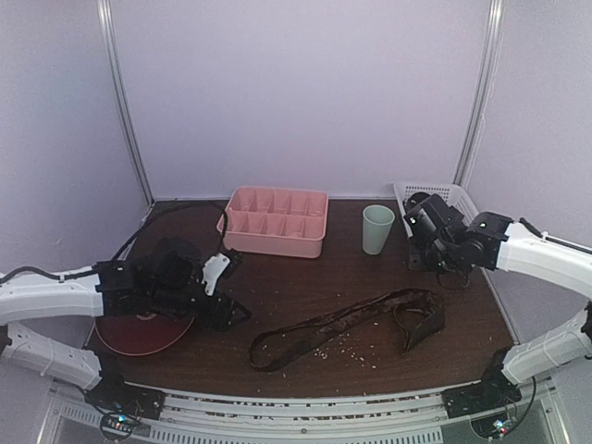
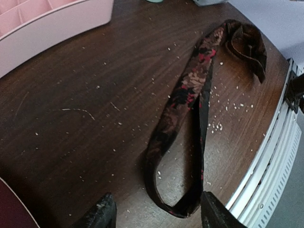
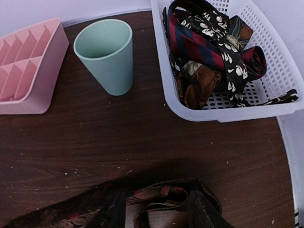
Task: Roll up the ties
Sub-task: Place the tie at the center of the board, then flatten out the tie at the center of the board.
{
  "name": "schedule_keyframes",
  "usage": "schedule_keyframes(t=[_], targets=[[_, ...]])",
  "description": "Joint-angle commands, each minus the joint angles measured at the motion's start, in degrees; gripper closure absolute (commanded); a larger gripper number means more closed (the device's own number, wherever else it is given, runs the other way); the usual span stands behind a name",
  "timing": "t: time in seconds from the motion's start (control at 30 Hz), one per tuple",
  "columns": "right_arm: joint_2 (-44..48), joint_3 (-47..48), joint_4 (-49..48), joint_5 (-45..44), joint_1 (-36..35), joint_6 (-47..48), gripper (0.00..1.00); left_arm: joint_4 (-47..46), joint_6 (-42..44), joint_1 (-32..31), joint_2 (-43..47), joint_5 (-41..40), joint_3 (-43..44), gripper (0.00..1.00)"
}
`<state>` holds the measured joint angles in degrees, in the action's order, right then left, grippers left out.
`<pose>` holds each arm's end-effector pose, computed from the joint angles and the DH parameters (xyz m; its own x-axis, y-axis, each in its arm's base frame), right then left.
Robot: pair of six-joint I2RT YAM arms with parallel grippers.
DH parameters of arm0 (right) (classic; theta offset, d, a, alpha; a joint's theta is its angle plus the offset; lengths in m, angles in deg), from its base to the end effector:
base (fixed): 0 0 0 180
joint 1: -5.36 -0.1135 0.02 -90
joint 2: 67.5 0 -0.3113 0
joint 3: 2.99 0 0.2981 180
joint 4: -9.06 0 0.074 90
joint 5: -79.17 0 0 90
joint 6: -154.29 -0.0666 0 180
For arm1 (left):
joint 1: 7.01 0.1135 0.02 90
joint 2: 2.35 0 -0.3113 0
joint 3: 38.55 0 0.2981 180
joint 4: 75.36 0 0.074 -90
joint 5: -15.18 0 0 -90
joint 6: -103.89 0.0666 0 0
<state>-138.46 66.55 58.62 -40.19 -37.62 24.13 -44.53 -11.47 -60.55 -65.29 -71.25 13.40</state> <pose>0.2414 0.1804 0.2978 -0.6719 0.1421 -0.7268 0.0851 0.9897 0.1149 0.1605 -0.2242 0.2402 -0.7137 0.2466 -0.6556 0.5806 0.7319 -0.3567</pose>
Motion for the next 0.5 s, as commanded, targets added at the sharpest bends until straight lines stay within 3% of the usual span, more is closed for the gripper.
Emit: schedule_keyframes(t=[0.0,0.1,0.2,0.33,0.47], targets=[[2.4,-0.9,2.6,-0.5,-1.0,-16.1,0.50,-4.0,0.6,-6.1,-2.7,-5.9,-0.4,0.39],[4.7,-6.0,-0.1,1.7,-1.3,-28.2,0.48,-1.3,0.9,-9.2,-6.0,-8.6,1.6,0.39],[6.0,-10.6,-1.9,3.6,-2.2,-33.8,0.48,-1.3,0.3,-12.3,-7.5,-9.8,1.8,0.39],[4.0,-11.9,3.3,1.2,-4.8,-41.7,0.43,-1.9,-1.8,-13.3,-8.8,-10.8,0.2,0.33],[1.1,-11.1,7.2,-4.3,-14.2,-47.1,0.34,-4.0,-3.1,-13.3,-9.9,-10.3,-2.3,0.31]])
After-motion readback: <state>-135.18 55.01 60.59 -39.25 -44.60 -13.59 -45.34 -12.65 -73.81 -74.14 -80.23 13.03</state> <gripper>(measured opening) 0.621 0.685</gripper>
